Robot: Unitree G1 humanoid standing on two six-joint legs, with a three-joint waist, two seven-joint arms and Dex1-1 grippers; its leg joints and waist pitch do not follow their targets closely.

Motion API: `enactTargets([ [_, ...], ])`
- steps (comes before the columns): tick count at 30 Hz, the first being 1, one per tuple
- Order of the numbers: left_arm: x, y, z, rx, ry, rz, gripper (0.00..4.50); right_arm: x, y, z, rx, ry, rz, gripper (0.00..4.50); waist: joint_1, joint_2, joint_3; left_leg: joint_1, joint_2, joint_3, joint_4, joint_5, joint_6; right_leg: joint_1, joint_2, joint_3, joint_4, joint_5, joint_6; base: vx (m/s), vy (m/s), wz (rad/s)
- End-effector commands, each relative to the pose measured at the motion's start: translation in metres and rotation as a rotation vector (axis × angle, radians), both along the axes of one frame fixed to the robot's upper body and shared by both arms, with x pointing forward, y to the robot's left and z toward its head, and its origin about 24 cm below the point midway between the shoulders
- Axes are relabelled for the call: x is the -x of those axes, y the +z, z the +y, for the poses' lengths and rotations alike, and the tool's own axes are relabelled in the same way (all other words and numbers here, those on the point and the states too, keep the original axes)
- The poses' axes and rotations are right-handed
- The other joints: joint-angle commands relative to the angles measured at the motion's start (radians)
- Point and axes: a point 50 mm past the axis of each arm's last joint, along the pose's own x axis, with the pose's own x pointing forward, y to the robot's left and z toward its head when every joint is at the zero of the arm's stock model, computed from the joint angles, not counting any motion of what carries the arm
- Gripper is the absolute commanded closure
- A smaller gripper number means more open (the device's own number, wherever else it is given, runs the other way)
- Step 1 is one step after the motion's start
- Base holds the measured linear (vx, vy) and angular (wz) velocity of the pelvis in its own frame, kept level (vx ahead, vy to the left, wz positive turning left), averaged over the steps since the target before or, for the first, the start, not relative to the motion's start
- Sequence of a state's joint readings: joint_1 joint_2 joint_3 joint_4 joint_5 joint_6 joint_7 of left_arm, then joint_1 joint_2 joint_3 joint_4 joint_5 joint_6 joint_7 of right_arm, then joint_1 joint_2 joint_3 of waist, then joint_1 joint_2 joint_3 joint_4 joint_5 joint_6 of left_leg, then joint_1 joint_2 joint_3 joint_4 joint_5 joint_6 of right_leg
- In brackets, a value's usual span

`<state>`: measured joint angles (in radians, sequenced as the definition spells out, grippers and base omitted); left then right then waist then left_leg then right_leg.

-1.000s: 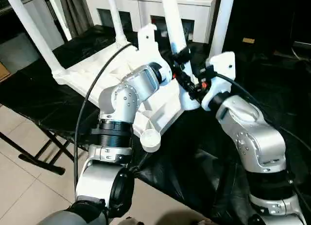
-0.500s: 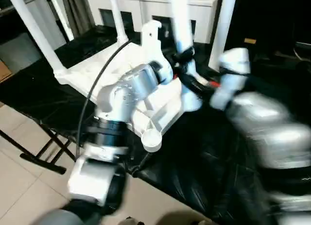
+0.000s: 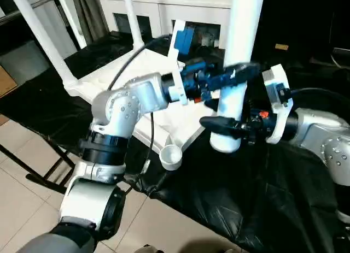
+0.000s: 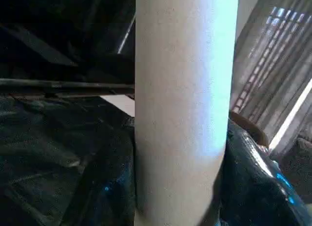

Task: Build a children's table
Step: Pick table leg

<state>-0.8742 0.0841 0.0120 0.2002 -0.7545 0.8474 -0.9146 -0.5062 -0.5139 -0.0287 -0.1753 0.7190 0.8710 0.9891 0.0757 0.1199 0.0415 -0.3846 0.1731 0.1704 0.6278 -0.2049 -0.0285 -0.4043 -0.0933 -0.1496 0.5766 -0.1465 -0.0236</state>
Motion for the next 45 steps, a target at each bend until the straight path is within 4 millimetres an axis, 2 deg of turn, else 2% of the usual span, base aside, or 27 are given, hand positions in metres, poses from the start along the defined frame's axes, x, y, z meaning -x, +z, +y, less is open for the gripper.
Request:
enactTargets([
  [1,0.006,0.009,-0.001,0.036,-0.048,-0.032,2.55,0.000,0.000,0.004,-0.017,0.014,0.014,1.41,0.002,-0.025,-0.070,0.013,0.048,-0.023,-0.068,-0.130,0.084,0.062,-0.066,0.053,-0.084,-0.394,-0.087,0.000,0.000,0.00],
  [5,0.007,0.009,0.003,0.052,-0.078,-0.032,2.55,0.001,0.003,0.003,-0.048,0.032,0.027,1.53,0.003,-0.024,-0.071,0.014,0.049,-0.025,-0.070,-0.134,0.078,0.060,-0.065,0.052,-0.085,-0.400,-0.073,0.000,0.000,0.00],
  [6,0.007,0.009,0.003,0.052,-0.078,-0.032,2.55,0.001,0.003,0.003,-0.048,0.032,0.027,1.70,0.003,-0.025,-0.071,0.013,0.049,-0.025,-0.070,-0.133,0.078,0.060,-0.064,0.052,-0.085,-0.397,-0.073,0.000,0.000,0.00],
  [12,0.007,0.009,0.006,0.074,-0.083,-0.025,2.55,0.001,0.003,0.004,-0.049,0.040,0.030,2.18,0.007,-0.029,-0.074,0.009,0.049,-0.024,-0.068,-0.099,0.086,0.063,-0.067,0.055,-0.078,-0.361,-0.081,0.000,0.000,0.00],
  [13,0.007,0.009,0.007,0.079,-0.083,-0.025,2.55,0.001,0.003,0.005,-0.048,0.040,0.031,2.26,0.008,-0.035,-0.074,0.008,0.049,-0.024,-0.068,-0.092,0.089,0.064,-0.068,0.055,-0.077,-0.358,-0.082,0.000,0.000,0.00],
  [15,0.007,0.009,0.008,0.084,-0.080,-0.026,2.55,0.001,0.002,0.006,-0.044,0.039,0.032,2.40,0.012,-0.034,-0.076,0.009,0.050,-0.024,-0.067,-0.077,0.092,0.062,-0.068,0.056,-0.075,-0.346,-0.086,0.000,0.000,0.00],
  [19,0.005,0.008,0.011,0.087,-0.044,-0.024,2.56,-0.001,0.002,0.009,-0.036,0.024,0.023,2.52,0.015,-0.039,-0.075,0.010,0.052,-0.022,-0.067,-0.072,0.092,0.061,-0.069,0.058,-0.073,-0.350,-0.090,0.000,0.000,0.00],
  [21,0.002,0.007,0.013,0.092,0.009,-0.003,2.00,-0.004,0.004,0.011,-0.026,-0.009,0.004,2.53,0.014,-0.050,-0.072,0.010,0.050,-0.020,-0.069,-0.081,0.089,0.061,-0.069,0.058,-0.077,-0.373,-0.082,0.000,0.000,0.00],
  [22,0.001,0.006,0.015,0.095,0.027,-0.002,1.86,-0.006,0.005,0.012,-0.020,-0.025,-0.006,2.53,0.014,-0.045,-0.072,0.010,0.050,-0.020,-0.069,-0.082,0.080,0.060,-0.070,0.057,-0.077,-0.386,-0.081,0.000,0.000,0.00],
  [23,-0.001,0.004,0.016,0.076,0.093,-0.012,1.86,-0.008,0.007,0.014,-0.012,-0.055,-0.021,2.53,0.012,-0.060,-0.071,0.009,0.051,-0.020,-0.070,-0.078,0.071,0.060,-0.070,0.057,-0.077,-0.393,-0.073,0.000,0.000,0.00],
  [25,-0.004,0.002,0.017,0.052,0.170,-0.029,1.83,-0.011,0.008,0.016,-0.004,-0.087,-0.036,2.53,0.012,-0.053,-0.070,0.010,0.053,-0.022,-0.071,-0.087,0.060,0.058,-0.072,0.058,-0.078,-0.403,-0.066,0.000,0.000,0.00],
  [27,-0.009,-0.002,0.016,-0.010,0.280,-0.032,1.71,-0.015,0.008,0.019,0.035,-0.153,-0.067,2.55,0.009,-0.055,-0.069,0.015,0.053,-0.021,-0.073,-0.100,0.053,0.055,-0.069,0.058,-0.083,-0.408,-0.055,0.000,0.000,0.00],
  [28,-0.009,-0.002,0.016,-0.010,0.280,-0.032,1.71,-0.015,0.008,0.019,0.035,-0.153,-0.067,2.55,0.009,-0.055,-0.069,0.015,0.055,-0.021,-0.073,-0.101,0.046,0.055,-0.069,0.058,-0.081,-0.401,-0.054,0.000,0.000,0.00],
  [29,-0.012,-0.003,0.015,-0.061,0.390,-0.044,1.69,-0.020,0.007,0.025,0.089,-0.233,-0.111,2.56,0.008,-0.057,-0.069,0.014,0.057,-0.024,-0.076,-0.102,0.039,0.056,-0.069,0.059,-0.077,-0.385,-0.054,0.000,0.000,0.00],
  [30,-0.012,-0.002,0.014,-0.066,0.420,-0.046,1.69,-0.020,0.007,0.027,0.098,-0.251,-0.123,2.56,0.005,-0.079,-0.068,0.012,0.057,-0.021,-0.077,-0.097,0.038,0.056,-0.068,0.060,-0.080,-0.383,-0.052,0.000,0.000,0.00],
  [31,-0.012,-0.002,0.013,-0.068,0.430,-0.044,1.69,-0.020,0.007,0.028,0.097,-0.255,-0.126,2.56,0.012,-0.068,-0.069,0.015,0.054,-0.020,-0.075,-0.093,0.034,0.056,-0.074,0.062,-0.076,-0.389,-0.058,0.000,0.000,0.00],
  [32,-0.015,0.001,0.010,-0.078,0.497,-0.023,1.69,-0.020,0.009,0.033,0.082,-0.277,-0.132,2.56,0.012,-0.066,-0.069,0.015,0.054,-0.018,-0.073,-0.091,0.036,0.055,-0.074,0.063,-0.077,-0.386,-0.061,0.000,0.000,0.00],
  [33,-0.015,0.001,0.009,-0.081,0.513,-0.015,1.69,-0.020,0.009,0.034,0.077,-0.282,-0.131,2.56,0.011,-0.065,-0.068,0.014,0.057,-0.020,-0.074,-0.088,0.039,0.055,-0.073,0.062,-0.077,-0.370,-0.069,0.000,0.000,0.00],
  [35,-0.019,0.009,0.007,-0.051,0.592,0.009,1.69,-0.019,0.013,0.042,0.048,-0.305,-0.139,2.56,0.014,-0.071,-0.070,0.012,0.057,-0.021,-0.074,-0.082,0.044,0.056,-0.073,0.064,-0.074,-0.340,-0.075,0.000,0.000,0.00],
  [36,-0.019,0.011,0.007,-0.039,0.607,0.013,1.86,-0.018,0.014,0.044,0.040,-0.310,-0.142,2.56,0.015,-0.067,-0.070,0.011,0.056,-0.021,-0.074,-0.078,0.043,0.057,-0.072,0.064,-0.071,-0.332,-0.079,0.000,0.000,0.00],
  [39,-0.019,0.018,0.006,0.011,0.609,0.032,2.07,-0.017,0.017,0.048,0.018,-0.326,-0.145,2.56,0.016,-0.069,-0.069,0.009,0.055,-0.020,-0.073,-0.077,0.051,0.058,-0.072,0.064,-0.073,-0.325,-0.080,0.000,0.000,0.00],
  [40,-0.019,0.018,0.006,0.012,0.609,0.034,2.16,-0.016,0.017,0.048,0.016,-0.332,-0.147,2.56,0.014,-0.061,-0.068,0.009,0.054,-0.021,-0.074,-0.084,0.052,0.057,-0.070,0.063,-0.075,-0.329,-0.075,0.000,0.000,0.00],
  [42,-0.018,0.017,0.005,0.000,0.596,0.037,2.35,-0.015,0.018,0.048,0.011,-0.339,-0.149,2.56,0.014,-0.062,-0.068,0.009,0.053,-0.022,-0.075,-0.097,0.048,0.060,-0.071,0.062,-0.075,-0.334,-0.069,0.000,0.000,0.00],
  [44,-0.017,0.016,0.005,-0.001,0.595,0.041,2.37,-0.015,0.019,0.047,0.011,-0.344,-0.150,2.56,0.013,-0.054,-0.067,0.008,0.052,-0.024,-0.076,-0.109,0.044,0.060,-0.070,0.060,-0.077,-0.346,-0.063,0.000,0.000,0.00],
  [45,-0.017,0.016,0.005,0.006,0.586,0.054,2.40,-0.014,0.019,0.046,0.010,-0.348,-0.150,2.56,0.011,-0.053,-0.067,0.009,0.052,-0.023,-0.076,-0.112,0.041,0.060,-0.069,0.060,-0.078,-0.348,-0.061,0.000,0.000,0.00],
])
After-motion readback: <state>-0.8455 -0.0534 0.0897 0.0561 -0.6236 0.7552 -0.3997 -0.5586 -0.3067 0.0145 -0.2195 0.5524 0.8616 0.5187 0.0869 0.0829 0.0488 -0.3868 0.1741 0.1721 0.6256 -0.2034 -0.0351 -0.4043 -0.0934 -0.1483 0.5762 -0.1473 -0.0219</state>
